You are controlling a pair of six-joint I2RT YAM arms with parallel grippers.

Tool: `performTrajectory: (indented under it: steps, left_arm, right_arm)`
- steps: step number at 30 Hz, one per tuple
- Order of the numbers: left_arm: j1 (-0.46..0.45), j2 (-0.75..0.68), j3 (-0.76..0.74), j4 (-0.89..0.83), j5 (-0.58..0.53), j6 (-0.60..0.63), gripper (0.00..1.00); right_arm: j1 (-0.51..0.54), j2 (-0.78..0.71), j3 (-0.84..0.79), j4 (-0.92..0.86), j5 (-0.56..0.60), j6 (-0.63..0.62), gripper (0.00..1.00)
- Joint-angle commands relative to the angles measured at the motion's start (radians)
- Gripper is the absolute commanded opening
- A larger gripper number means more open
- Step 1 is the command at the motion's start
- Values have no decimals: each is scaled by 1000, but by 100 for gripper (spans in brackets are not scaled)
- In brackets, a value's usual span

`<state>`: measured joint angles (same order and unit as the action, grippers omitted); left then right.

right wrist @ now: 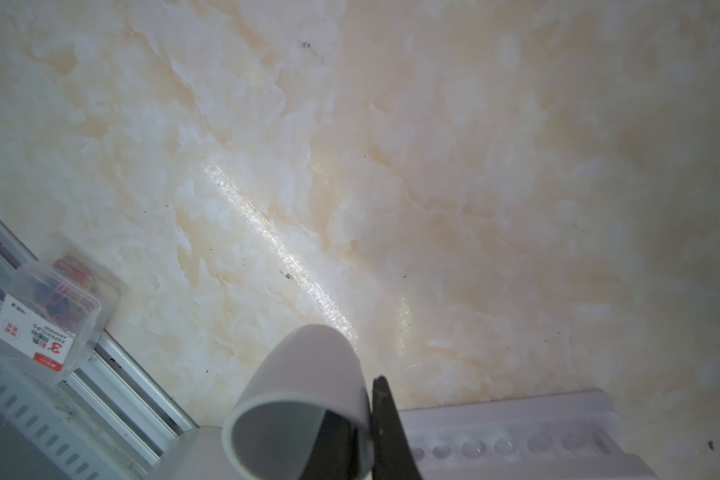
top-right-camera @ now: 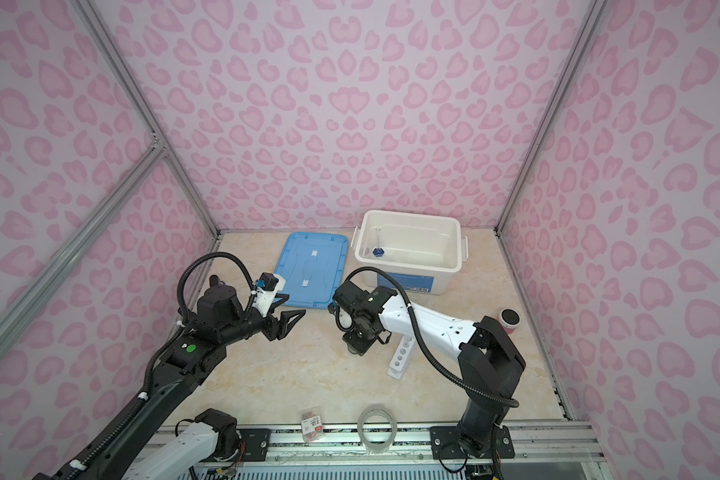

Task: Organize the chemistry lab equipment
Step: 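Lift the white cup with the right gripper and carry it over the bin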

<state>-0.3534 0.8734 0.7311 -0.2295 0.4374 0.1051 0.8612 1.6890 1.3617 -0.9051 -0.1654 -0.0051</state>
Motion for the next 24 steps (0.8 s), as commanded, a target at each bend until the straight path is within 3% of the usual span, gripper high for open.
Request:
performTrajectory:
  steps: [1,18,21,24]
  left_arm:
    - [1,-1,5,28,0,11,72]
    - [2,-4,5,27,-1,15,72]
    - [2,-6,4,30,-2,16,72]
    - [1,-3,4,30,5,15,72]
  right_arm:
    - [-27,-28,57,-88,-3,-32,8]
    - [-298,-34,453,-201,108,-101,8]
    - [-355,-31,486,-171,192,-89,8]
    - [-421,-40,471,-105,188,-81,8]
